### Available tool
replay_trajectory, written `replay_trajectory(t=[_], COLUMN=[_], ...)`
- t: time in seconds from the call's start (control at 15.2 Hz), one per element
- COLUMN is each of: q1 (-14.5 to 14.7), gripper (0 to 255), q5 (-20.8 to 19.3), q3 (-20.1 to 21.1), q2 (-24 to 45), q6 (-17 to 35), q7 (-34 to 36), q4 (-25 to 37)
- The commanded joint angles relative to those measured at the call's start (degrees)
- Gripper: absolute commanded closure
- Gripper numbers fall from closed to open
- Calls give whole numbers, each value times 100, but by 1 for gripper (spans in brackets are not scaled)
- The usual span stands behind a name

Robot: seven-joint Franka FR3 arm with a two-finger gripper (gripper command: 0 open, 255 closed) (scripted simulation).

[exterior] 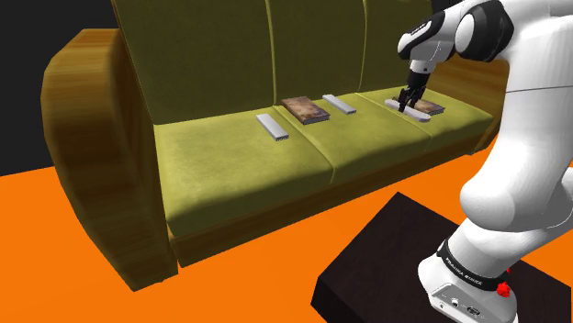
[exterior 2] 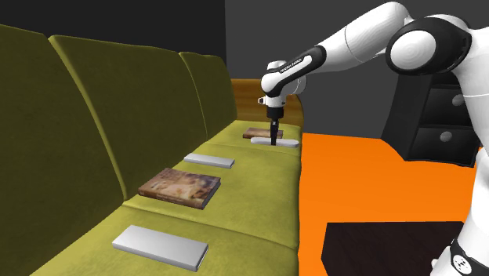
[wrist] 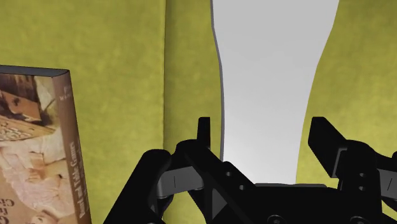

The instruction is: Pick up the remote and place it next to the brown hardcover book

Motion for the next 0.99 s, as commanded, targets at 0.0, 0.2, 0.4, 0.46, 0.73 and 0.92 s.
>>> replay_trajectory(t=[0.0,0.2,0.4,0.46,0.73,0.92], q1=[-5,-16,-19,-19,-19,-19], gripper=[255,255,255,255,255,0], q5=[29,74,86,85,85,85], q3=[15,39,46,46,46,46], q2=[61,152,177,177,177,177], q6=[127,314,361,361,361,361], q7=[-16,-43,-51,-51,-51,-51], q4=[-65,-167,-191,-191,-191,-191])
